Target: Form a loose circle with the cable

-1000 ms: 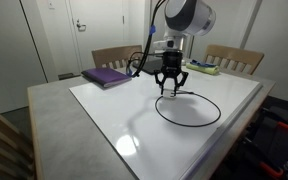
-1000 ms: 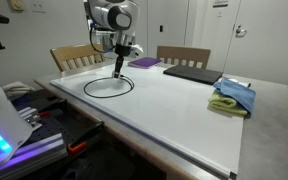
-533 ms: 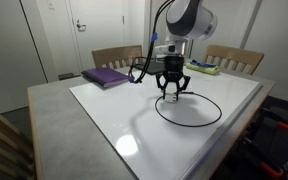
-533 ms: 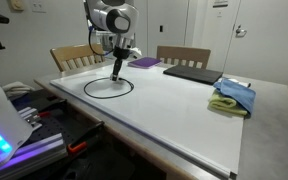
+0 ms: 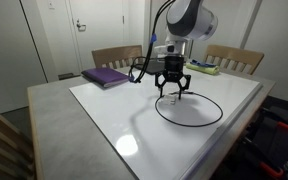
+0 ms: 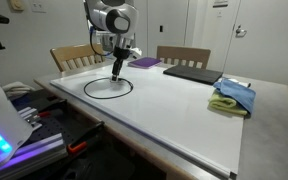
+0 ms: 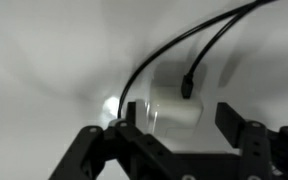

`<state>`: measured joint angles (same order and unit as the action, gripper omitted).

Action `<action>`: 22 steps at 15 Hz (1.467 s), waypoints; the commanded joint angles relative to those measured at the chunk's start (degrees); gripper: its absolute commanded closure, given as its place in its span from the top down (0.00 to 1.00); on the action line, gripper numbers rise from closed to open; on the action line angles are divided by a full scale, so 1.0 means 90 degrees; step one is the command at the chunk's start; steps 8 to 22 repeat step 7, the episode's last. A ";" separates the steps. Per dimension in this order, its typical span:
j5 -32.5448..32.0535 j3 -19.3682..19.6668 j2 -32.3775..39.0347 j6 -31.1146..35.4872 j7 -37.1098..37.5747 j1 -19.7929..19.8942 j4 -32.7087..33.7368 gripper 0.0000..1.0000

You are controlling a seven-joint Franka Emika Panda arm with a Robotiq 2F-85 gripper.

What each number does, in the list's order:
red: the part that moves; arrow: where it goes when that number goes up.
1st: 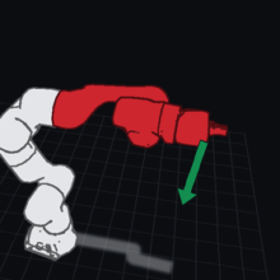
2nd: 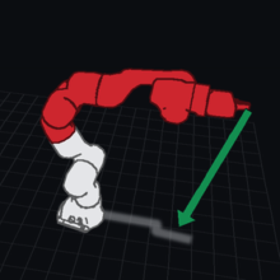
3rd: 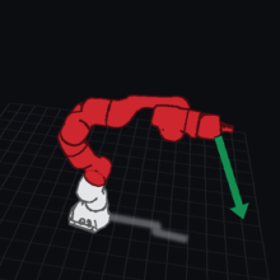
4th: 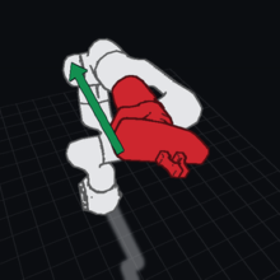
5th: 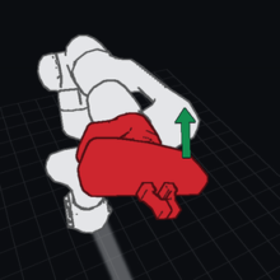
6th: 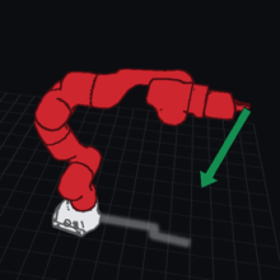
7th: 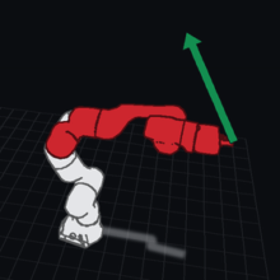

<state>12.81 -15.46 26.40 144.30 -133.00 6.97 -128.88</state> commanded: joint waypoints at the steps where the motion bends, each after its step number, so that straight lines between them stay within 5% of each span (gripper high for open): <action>1: 0.0375 -0.0034 -0.0514 -0.0018 0.0385 0.0014 -0.0055 1.00; 7: 0.1146 0.0049 -0.1694 0.0070 0.0896 -0.0099 -0.0003 1.00; 22: 0.1146 0.0049 -0.1694 0.0070 0.0896 -0.0099 -0.0003 1.00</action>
